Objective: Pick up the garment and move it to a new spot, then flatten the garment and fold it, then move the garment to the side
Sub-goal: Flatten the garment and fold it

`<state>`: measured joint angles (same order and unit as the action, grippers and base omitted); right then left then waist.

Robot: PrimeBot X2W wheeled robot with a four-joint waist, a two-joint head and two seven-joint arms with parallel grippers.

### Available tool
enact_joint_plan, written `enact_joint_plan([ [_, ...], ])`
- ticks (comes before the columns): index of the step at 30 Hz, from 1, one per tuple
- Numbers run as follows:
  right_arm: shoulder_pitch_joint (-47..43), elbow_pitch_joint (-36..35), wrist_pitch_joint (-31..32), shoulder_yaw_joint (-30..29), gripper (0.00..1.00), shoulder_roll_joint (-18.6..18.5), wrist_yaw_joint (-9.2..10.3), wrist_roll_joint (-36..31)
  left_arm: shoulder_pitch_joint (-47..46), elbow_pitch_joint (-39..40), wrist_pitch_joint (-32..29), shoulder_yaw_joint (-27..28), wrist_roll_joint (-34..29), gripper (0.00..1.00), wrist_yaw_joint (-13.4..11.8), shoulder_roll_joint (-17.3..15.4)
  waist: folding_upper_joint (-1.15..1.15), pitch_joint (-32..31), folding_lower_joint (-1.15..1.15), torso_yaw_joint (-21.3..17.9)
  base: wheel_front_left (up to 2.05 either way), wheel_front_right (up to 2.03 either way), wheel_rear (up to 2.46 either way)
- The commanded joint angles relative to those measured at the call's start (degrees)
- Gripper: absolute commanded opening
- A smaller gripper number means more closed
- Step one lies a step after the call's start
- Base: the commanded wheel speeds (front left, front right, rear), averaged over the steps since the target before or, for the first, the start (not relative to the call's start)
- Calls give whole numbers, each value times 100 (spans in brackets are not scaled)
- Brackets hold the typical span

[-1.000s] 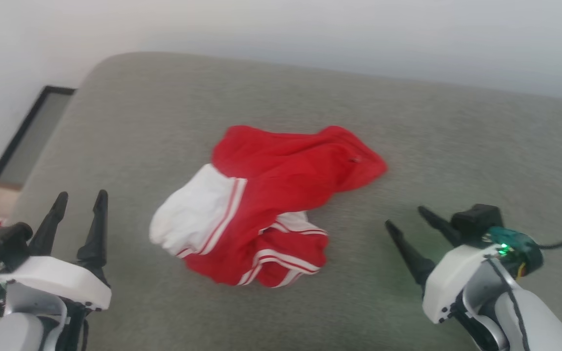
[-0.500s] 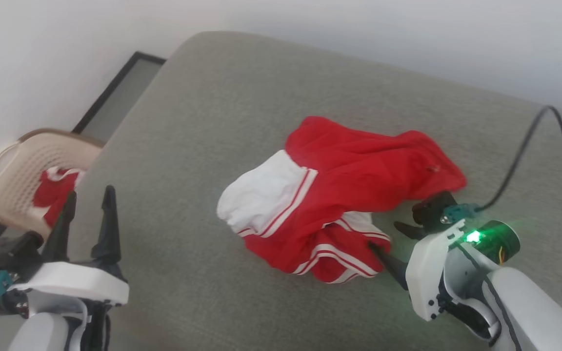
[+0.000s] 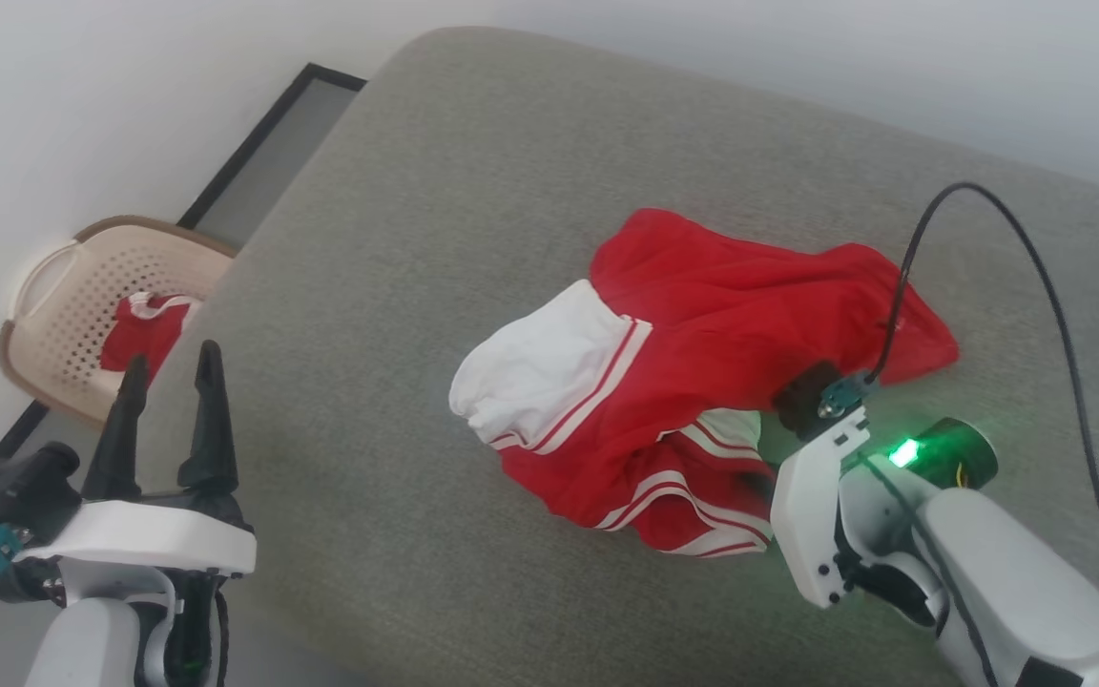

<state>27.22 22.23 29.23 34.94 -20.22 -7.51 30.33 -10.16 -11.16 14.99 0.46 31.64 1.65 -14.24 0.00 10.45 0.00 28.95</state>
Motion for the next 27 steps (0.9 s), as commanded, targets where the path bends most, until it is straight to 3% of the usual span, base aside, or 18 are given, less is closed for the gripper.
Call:
enact_joint_plan([
  [1, 80, 28, -65, -19, 0, -19, 4, 94, -68, -29, 24, 82, -97, 100, 70, 41, 0, 1, 0, -67, 0, 0, 0],
  [9, 138, -517, -33, -407, 0, -507, 6, 344, 44, 1, 24, 557, -340, 100, 257, 123, 0, -61, 0, -557, 0, 0, 0],
  [19, -1048, -1473, 611, -2331, 0, -1171, 6, 229, 143, 138, 25, 889, -543, 100, 372, 123, 0, -28, 0, -1244, 0, 0, 0],
  [25, -1961, -1610, 903, -3211, 0, -952, 7, -6, 18, 101, 25, 919, -631, 100, 410, 148, 0, 53, 0, -1447, 0, 0, 0],
  [27, -2108, -1537, 898, -3323, 0, -709, 6, 50, -17, 84, 25, 941, -614, 100, 431, 168, 0, 69, 0, -1515, 0, 0, 0],
])
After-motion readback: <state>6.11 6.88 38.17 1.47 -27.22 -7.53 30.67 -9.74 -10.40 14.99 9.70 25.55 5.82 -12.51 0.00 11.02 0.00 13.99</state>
